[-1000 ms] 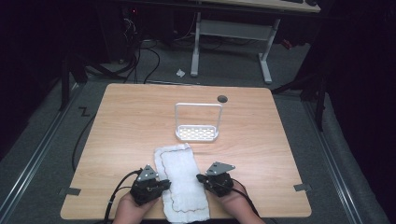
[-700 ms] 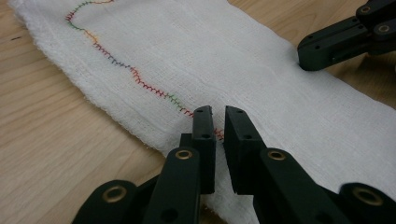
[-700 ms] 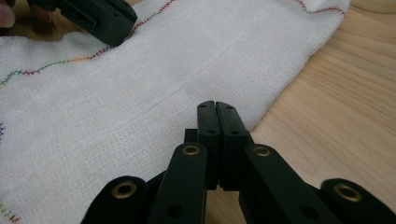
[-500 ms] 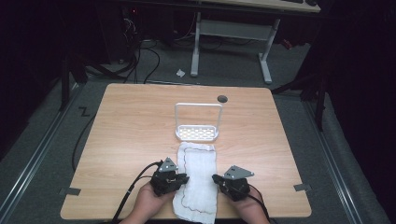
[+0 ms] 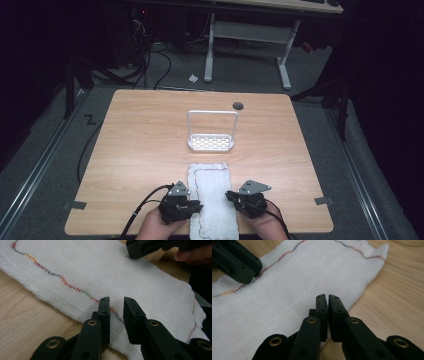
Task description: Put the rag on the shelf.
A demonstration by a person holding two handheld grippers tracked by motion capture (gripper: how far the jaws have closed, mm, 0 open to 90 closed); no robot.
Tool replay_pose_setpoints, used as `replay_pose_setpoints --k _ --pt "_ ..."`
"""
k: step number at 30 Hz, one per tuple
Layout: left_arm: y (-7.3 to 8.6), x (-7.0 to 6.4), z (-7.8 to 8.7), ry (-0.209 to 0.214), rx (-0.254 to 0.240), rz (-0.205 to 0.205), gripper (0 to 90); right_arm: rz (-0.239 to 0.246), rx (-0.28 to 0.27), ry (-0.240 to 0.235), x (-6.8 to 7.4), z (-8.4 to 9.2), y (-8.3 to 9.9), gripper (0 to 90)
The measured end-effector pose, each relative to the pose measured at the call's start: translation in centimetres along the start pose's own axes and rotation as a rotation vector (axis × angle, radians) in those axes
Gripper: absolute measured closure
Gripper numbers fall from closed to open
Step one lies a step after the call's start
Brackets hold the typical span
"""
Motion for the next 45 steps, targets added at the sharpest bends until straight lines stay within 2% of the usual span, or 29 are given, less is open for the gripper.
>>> replay_pose_setpoints --k 1,2,3,4,5,6,7,8,9,12,13,16,17,18,20,24,27,28,29,31,33,34,37,38,39,40,43,44,45 --pt "-0.4 0.8 0.6 -0.013 -0.045 0.018 72.0 -0.012 -0.015 -0.002 -0.2 0.1 -0.2 81.2" --pt "-0.6 1.3 0.8 -0.028 -0.067 0.029 69.8 -0.020 -0.024 0.003 -0.4 0.1 -0.3 79.3" --pt "-0.6 1.3 0.8 -0.028 -0.067 0.029 68.1 -0.020 -0.024 0.003 -0.4 0.1 -0.3 79.3" --pt "-1.2 3.0 1.3 -0.083 -0.125 0.067 65.1 -0.028 -0.023 0.021 -0.7 0.0 -0.3 75.9" --pt "-1.6 4.2 1.3 -0.129 -0.141 0.072 63.1 -0.034 -0.025 0.024 -0.9 -0.1 -0.3 74.7" --pt "-1.6 4.2 1.3 -0.129 -0.141 0.072 60.6 -0.034 -0.025 0.024 -0.9 -0.1 -0.3 74.7" --pt "-2.2 5.8 1.1 -0.186 -0.146 0.089 58.3 -0.044 -0.034 0.030 -1.2 0.0 -0.2 72.5" --pt "-2.2 5.8 1.1 -0.186 -0.146 0.089 57.6 -0.044 -0.034 0.030 -1.2 0.0 -0.2 72.5" --pt "-2.9 6.9 0.7 -0.193 -0.145 0.108 57.4 -0.061 -0.050 0.028 -1.6 0.2 -0.3 71.4" --pt "-3.6 7.6 0.2 -0.205 -0.159 0.116 55.4 -0.082 -0.065 0.026 -1.9 0.5 -0.3 70.3" --pt "-4.2 8.0 -0.5 -0.204 -0.158 0.121 51.1 -0.095 -0.073 0.026 -2.1 0.6 -0.2 69.2" --pt "-4.9 8.2 -1.5 -0.234 -0.134 0.106 51.0 -0.095 -0.075 0.028 -2.3 0.6 -0.1 67.9" --pt "-4.9 8.2 -1.5 -0.234 -0.134 0.106 51.9 -0.096 -0.078 0.029 -2.4 0.6 -0.1 67.3" --pt "-5.2 8.2 -1.9 -0.256 -0.100 0.119 52.9 -0.097 -0.081 0.028 -2.5 0.6 -0.1 67.0" --pt "-5.3 8.2 -2.1 -0.263 -0.104 0.136 56.1 -0.096 -0.084 0.023 -2.6 0.6 -0.2 65.9" --pt "-4.9 8.1 -2.1 -0.292 -0.129 0.121 64.7 -0.091 -0.082 0.020 -2.8 0.3 -0.3 62.0" --pt "-4.7 8.1 -2.1 -0.281 -0.140 0.125 72.5 -0.091 -0.074 0.026 -2.9 -0.1 -0.5 58.0" --pt "-4.6 7.9 -2.2 -0.273 -0.145 0.121 72.5 -0.091 -0.074 0.026 -2.9 -0.1 -0.5 58.0" --pt "-4.5 7.8 -2.3 -0.259 -0.137 0.117 78.2 -0.080 -0.064 0.037 -2.9 -0.6 -1.1 55.5" --pt "-4.5 7.9 -2.3 -0.250 -0.136 0.120 80.5 -0.062 -0.055 0.061 -3.1 -1.0 -1.9 52.4" --pt "-4.5 8.0 -2.3 -0.240 -0.138 0.127 81.1 -0.067 -0.051 0.063 -3.3 -1.2 -2.4 51.5" --pt "-4.5 8.0 -2.2 -0.233 -0.138 0.131 81.4 -0.081 -0.046 0.077 -4.0 -1.7 -3.6 51.5" --pt "-4.5 8.1 -2.2 -0.227 -0.138 0.134 81.9 -0.104 -0.032 0.088 -4.7 -2.6 -4.4 51.7" --pt "-4.5 8.1 -2.2 -0.224 -0.137 0.137 81.9 -0.131 -0.016 0.087 -5.4 -3.6 -4.9 52.9" --pt "-4.5 8.1 -2.2 -0.221 -0.137 0.140 81.9 -0.131 -0.016 0.087 -5.4 -3.6 -4.9 52.9" --pt "-4.5 8.2 -2.2 -0.216 -0.140 0.143 81.9 -0.159 0.005 0.081 -5.9 -4.4 -5.0 56.8" --pt "-4.4 8.2 -2.1 -0.207 -0.140 0.155 81.9 -0.182 0.011 0.081 -6.2 -4.9 -5.0 57.2" --pt "-4.4 8.2 -2.1 -0.204 -0.142 0.159 81.9 -0.202 0.015 0.056 -6.3 -5.2 -4.8 57.5" --pt "-4.4 8.2 -2.1 -0.204 -0.142 0.159 82.0 -0.196 0.021 0.054 -6.3 -5.4 -4.8 58.0"
Point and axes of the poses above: each handheld gripper's, and its own axes: z roughly backward along the jaws, y roughly out of its underside, x roughly to its left, the point moved 3 cm from there along -z, roughly forward along the jaws, and after that the axes turned 2 degrees about x, right-handed, at the moved point
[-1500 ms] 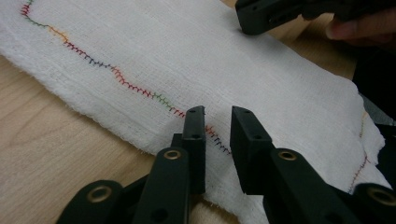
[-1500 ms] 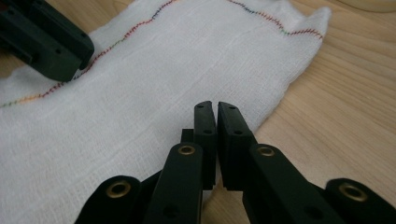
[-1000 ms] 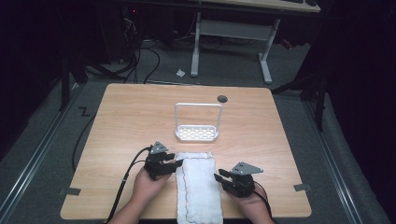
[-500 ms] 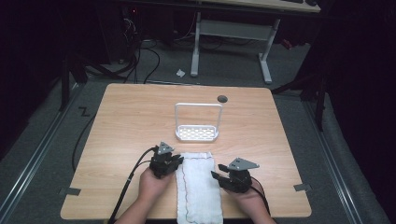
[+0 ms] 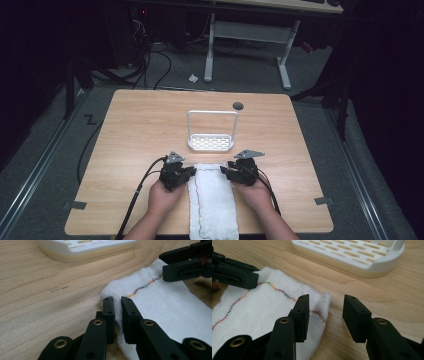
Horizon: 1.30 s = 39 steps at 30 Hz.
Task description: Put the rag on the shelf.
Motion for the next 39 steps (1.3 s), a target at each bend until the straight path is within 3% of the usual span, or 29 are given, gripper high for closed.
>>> replay_pose_setpoints --k 10,14,17,26,27,30,31,32,34,39 --pt "0.1 0.0 0.1 -0.003 0.001 -0.004 81.9 0.036 -0.001 0.006 0.8 -0.2 0.4 72.2" --pt "0.1 0.0 0.0 0.000 -0.001 0.002 82.1 0.022 -0.002 -0.020 0.7 -0.2 0.4 76.8" --pt "0.1 0.0 0.1 -0.002 -0.001 0.000 82.4 0.039 -0.006 -0.028 0.9 -0.3 0.5 84.3" --pt "0.1 -0.1 0.2 -0.001 -0.008 -0.008 83.2 0.058 -0.011 -0.027 1.0 -0.1 0.3 85.9" --pt "0.1 0.0 0.3 -0.001 -0.019 -0.009 83.4 0.065 -0.021 -0.022 1.1 0.0 0.3 85.9" --pt "-0.1 0.0 1.3 0.020 -0.093 0.054 83.9 0.092 -0.073 -0.009 1.7 0.9 0.0 85.8" --pt "-0.1 0.0 1.3 0.020 -0.093 0.054 83.9 0.092 -0.073 -0.009 1.7 0.9 0.0 85.8" --pt "-0.4 -0.4 1.9 -0.001 -0.129 0.034 84.0 0.107 -0.112 0.012 2.2 1.6 -0.3 85.8" --pt "-0.6 -0.6 2.1 -0.003 -0.142 0.032 84.0 0.133 -0.149 0.032 2.7 2.4 -0.7 85.8" --pt "-2.0 -1.3 4.1 0.003 -0.217 0.023 83.9 0.109 -0.228 0.008 3.5 4.3 -1.7 85.8"
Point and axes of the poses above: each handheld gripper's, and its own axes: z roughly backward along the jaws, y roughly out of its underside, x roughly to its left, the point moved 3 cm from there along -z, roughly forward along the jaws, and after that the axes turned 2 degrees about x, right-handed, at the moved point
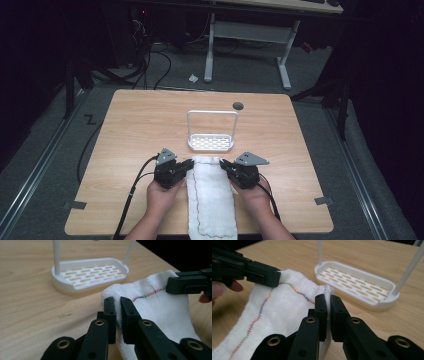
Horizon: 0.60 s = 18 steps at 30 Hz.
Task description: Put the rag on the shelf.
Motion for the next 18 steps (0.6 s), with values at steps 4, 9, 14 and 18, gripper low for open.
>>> replay_pose_setpoints --k 4,9,14,18 --pt "-1.3 -0.5 1.0 0.003 -0.037 -0.019 83.9 0.012 -0.053 0.007 0.4 1.1 -1.4 85.7" --pt "-3.7 -1.3 2.5 0.010 -0.103 -0.044 84.0 0.033 -0.085 0.015 0.4 2.0 -3.0 85.7" --pt "-5.6 -2.0 3.3 0.006 -0.133 -0.075 84.0 0.049 -0.119 0.019 0.4 3.0 -5.1 85.7" --pt "-6.9 -2.4 3.9 0.008 -0.157 -0.089 84.0 0.068 -0.147 0.028 0.4 3.6 -6.5 85.7"
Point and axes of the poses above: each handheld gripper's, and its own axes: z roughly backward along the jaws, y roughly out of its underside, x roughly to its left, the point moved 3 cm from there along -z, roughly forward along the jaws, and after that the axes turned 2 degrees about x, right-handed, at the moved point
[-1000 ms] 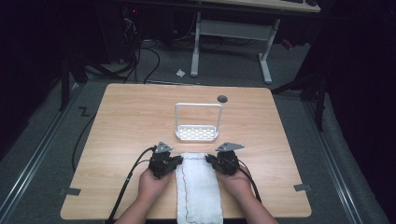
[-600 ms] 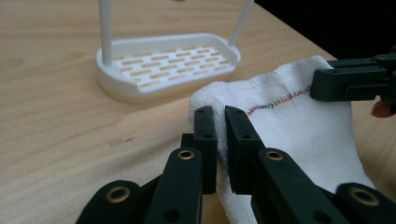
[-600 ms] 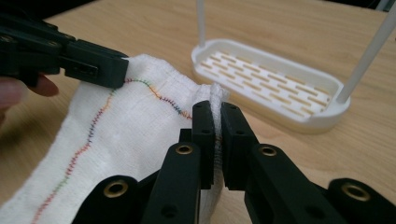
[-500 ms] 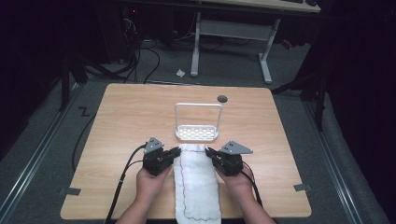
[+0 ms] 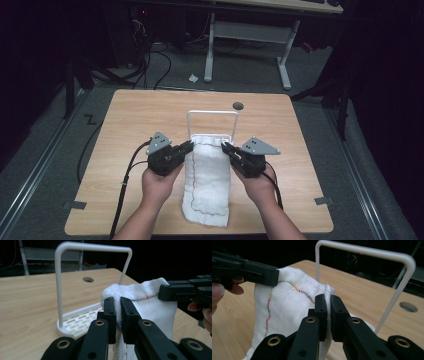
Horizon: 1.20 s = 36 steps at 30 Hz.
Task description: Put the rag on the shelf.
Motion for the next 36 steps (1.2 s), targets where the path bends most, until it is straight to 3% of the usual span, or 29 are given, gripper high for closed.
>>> replay_pose_setpoints --k 8,25,30,32,36 --pt "-3.6 -0.8 1.0 0.000 -0.062 -0.046 84.1 0.025 -0.064 0.013 -0.3 1.1 -3.4 85.7" --pt "-8.7 -2.3 2.2 -0.009 -0.140 -0.135 84.1 0.028 -0.160 0.028 -1.3 3.4 -8.5 85.8" --pt "-9.4 -2.5 2.3 -0.012 -0.144 -0.150 84.1 0.025 -0.169 0.032 -1.6 3.5 -9.1 85.8" --pt "-9.8 -2.5 2.1 -0.030 -0.138 -0.178 84.1 -0.004 -0.167 0.008 -1.9 3.6 -9.4 85.8" --pt "-11.4 -2.5 1.6 -0.049 -0.122 -0.231 84.1 0.001 -0.164 0.024 -2.5 3.8 -10.5 85.8"
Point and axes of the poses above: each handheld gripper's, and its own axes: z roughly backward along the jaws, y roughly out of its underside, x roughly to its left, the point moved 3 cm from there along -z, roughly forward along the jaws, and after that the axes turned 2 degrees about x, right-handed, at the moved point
